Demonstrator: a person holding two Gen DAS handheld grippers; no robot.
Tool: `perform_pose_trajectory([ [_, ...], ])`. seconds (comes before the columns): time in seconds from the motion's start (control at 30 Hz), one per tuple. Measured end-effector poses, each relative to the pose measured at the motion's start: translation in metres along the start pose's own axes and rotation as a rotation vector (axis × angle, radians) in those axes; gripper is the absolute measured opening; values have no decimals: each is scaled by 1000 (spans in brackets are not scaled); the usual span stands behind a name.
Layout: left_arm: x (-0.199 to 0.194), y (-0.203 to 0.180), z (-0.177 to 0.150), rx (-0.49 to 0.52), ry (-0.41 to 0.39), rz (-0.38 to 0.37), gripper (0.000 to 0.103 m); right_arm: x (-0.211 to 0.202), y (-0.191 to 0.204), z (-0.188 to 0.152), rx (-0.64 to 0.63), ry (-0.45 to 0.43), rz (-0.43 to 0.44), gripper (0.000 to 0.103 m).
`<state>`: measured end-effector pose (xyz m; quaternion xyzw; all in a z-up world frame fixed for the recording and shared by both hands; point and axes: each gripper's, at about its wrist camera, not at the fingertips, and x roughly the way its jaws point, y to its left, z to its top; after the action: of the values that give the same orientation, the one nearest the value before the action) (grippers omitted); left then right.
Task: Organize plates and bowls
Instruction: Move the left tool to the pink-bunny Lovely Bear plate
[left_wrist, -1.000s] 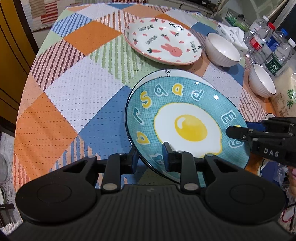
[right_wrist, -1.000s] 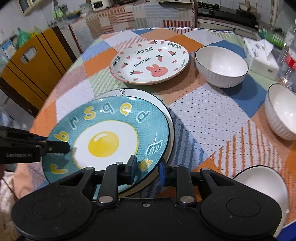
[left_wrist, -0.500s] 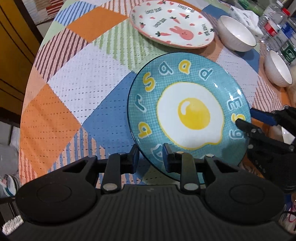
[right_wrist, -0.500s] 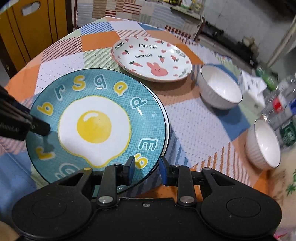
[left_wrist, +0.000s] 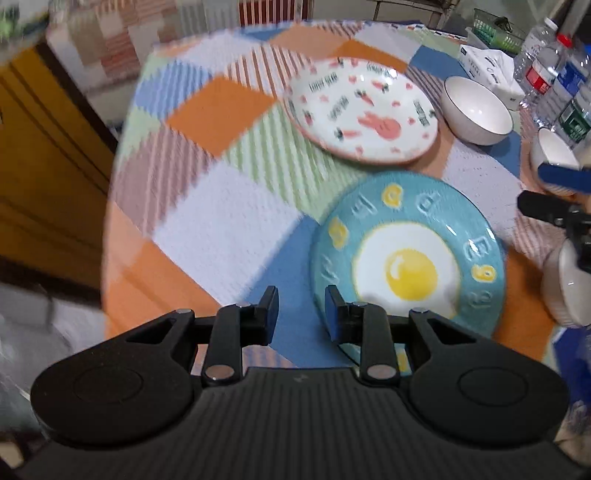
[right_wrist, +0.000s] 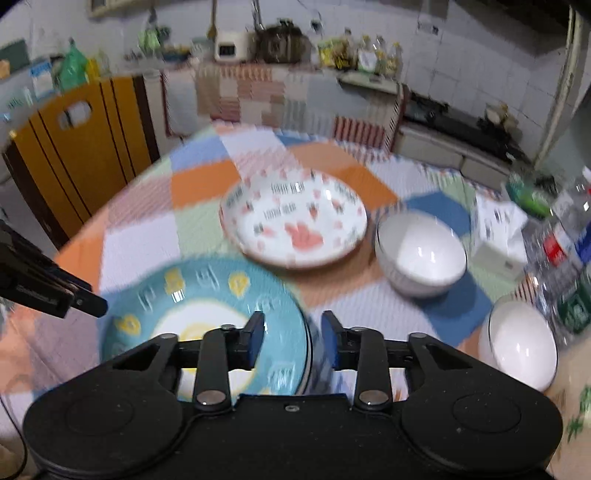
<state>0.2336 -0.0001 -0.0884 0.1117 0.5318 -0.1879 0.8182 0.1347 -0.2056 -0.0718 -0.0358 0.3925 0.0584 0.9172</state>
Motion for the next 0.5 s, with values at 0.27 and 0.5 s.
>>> perform_pose_trajectory([
  [0.27,-19,4,47,144,-106,74,53,2,-15,32,-57,-139,136,69],
  [0.5,-11,15,86,165,-193,17,73,49,-40,40,96,-66,205,70],
])
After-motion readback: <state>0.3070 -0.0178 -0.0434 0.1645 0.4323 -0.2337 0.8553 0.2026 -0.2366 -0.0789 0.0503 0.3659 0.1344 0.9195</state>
